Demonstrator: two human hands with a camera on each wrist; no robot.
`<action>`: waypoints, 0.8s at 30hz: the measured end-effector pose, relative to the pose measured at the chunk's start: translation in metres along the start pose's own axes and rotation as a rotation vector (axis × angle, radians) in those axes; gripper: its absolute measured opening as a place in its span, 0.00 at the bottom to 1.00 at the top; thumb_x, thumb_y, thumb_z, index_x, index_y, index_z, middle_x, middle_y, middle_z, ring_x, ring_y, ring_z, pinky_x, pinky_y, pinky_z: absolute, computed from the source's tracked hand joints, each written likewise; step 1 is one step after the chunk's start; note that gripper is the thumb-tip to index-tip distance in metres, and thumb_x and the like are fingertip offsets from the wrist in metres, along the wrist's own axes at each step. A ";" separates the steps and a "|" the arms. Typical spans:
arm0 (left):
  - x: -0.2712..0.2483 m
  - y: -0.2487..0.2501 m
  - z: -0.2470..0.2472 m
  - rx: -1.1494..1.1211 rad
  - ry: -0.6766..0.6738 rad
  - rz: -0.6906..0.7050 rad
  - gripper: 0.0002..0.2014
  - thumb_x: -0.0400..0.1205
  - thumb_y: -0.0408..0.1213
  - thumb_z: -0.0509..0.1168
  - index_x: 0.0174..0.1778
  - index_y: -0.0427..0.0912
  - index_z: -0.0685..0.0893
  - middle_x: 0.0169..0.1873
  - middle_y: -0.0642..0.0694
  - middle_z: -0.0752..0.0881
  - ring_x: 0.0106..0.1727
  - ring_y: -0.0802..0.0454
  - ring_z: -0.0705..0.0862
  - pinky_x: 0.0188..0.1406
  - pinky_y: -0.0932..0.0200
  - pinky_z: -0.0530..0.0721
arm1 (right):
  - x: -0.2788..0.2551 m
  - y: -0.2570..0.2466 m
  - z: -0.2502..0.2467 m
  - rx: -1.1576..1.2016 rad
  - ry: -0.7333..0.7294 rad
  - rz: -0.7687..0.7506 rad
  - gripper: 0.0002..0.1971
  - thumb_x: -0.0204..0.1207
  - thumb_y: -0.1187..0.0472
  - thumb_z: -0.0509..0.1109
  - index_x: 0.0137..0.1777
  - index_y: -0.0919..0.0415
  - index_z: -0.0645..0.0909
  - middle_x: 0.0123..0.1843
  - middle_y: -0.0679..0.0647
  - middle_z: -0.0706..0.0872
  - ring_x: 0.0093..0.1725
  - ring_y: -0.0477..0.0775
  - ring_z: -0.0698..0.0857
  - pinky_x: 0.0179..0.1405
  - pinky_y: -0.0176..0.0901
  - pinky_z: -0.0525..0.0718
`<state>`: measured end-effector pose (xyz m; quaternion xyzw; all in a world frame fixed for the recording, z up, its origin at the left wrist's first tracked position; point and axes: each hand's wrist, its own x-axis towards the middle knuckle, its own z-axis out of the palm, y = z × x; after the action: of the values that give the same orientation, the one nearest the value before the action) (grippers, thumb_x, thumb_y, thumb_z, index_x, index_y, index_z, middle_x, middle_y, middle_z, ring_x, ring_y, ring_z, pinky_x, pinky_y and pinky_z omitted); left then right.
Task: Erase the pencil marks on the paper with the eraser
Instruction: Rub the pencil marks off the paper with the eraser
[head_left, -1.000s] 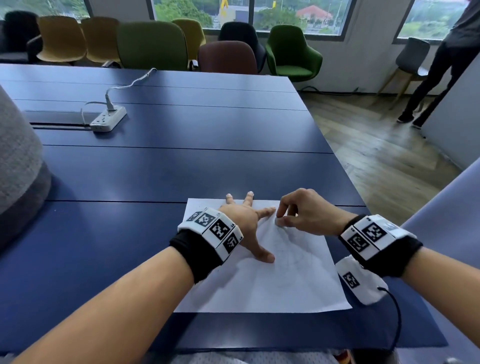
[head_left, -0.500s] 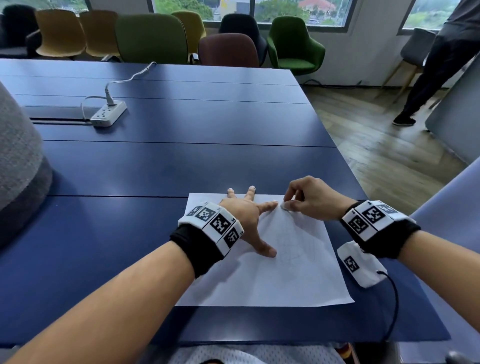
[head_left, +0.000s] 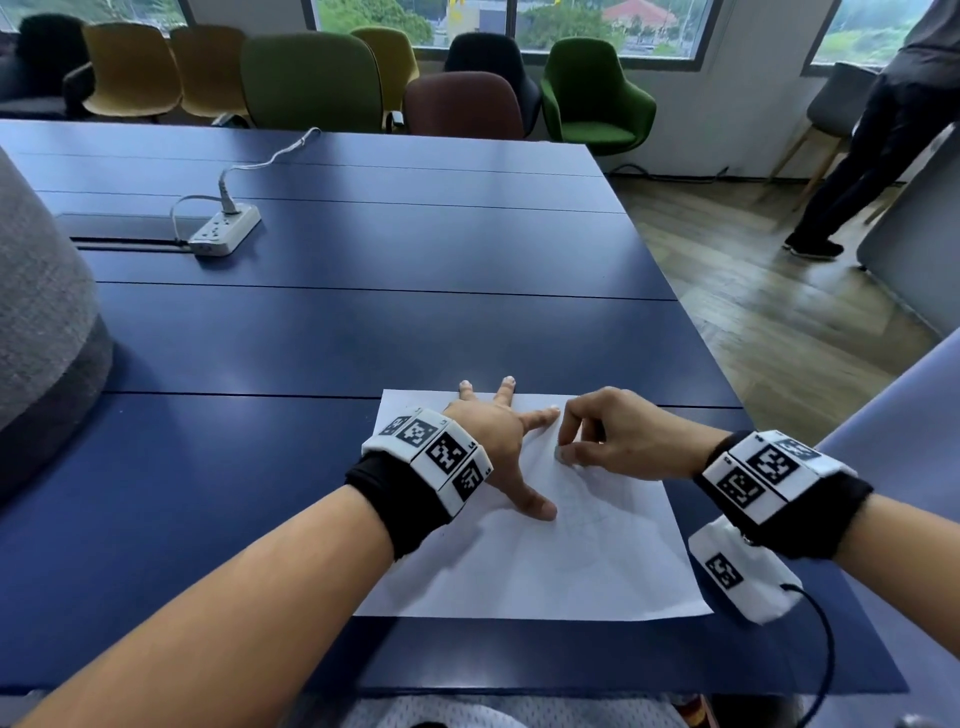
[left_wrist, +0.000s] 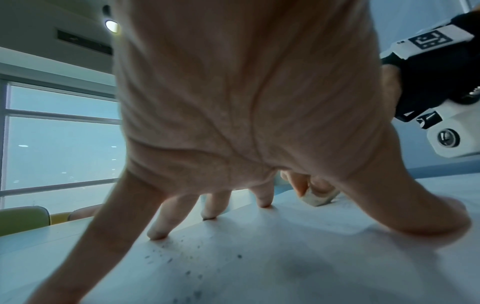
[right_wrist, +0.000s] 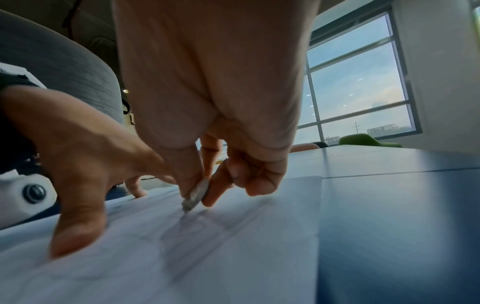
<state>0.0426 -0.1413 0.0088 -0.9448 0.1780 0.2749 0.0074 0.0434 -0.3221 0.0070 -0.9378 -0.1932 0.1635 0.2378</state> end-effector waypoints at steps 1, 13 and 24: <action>0.000 0.000 0.000 -0.001 0.002 0.001 0.60 0.62 0.73 0.73 0.82 0.72 0.40 0.86 0.46 0.35 0.82 0.21 0.39 0.77 0.33 0.65 | 0.000 0.000 -0.002 -0.015 -0.002 -0.002 0.05 0.75 0.56 0.76 0.41 0.54 0.84 0.27 0.44 0.82 0.25 0.38 0.79 0.26 0.24 0.72; -0.001 0.001 -0.001 0.006 -0.002 0.005 0.60 0.63 0.72 0.73 0.83 0.72 0.40 0.86 0.44 0.35 0.81 0.20 0.40 0.78 0.33 0.60 | 0.003 0.007 -0.010 -0.065 0.064 0.026 0.05 0.76 0.55 0.75 0.43 0.54 0.83 0.29 0.43 0.81 0.28 0.38 0.79 0.27 0.25 0.71; 0.000 0.000 -0.001 0.016 -0.006 -0.004 0.60 0.62 0.73 0.73 0.82 0.72 0.39 0.86 0.45 0.35 0.82 0.20 0.39 0.78 0.31 0.61 | 0.013 0.010 -0.014 -0.051 0.099 0.046 0.05 0.76 0.55 0.75 0.45 0.56 0.83 0.32 0.44 0.83 0.30 0.39 0.80 0.28 0.25 0.71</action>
<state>0.0431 -0.1419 0.0091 -0.9442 0.1785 0.2764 0.0161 0.0633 -0.3301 0.0109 -0.9546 -0.1639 0.1175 0.2193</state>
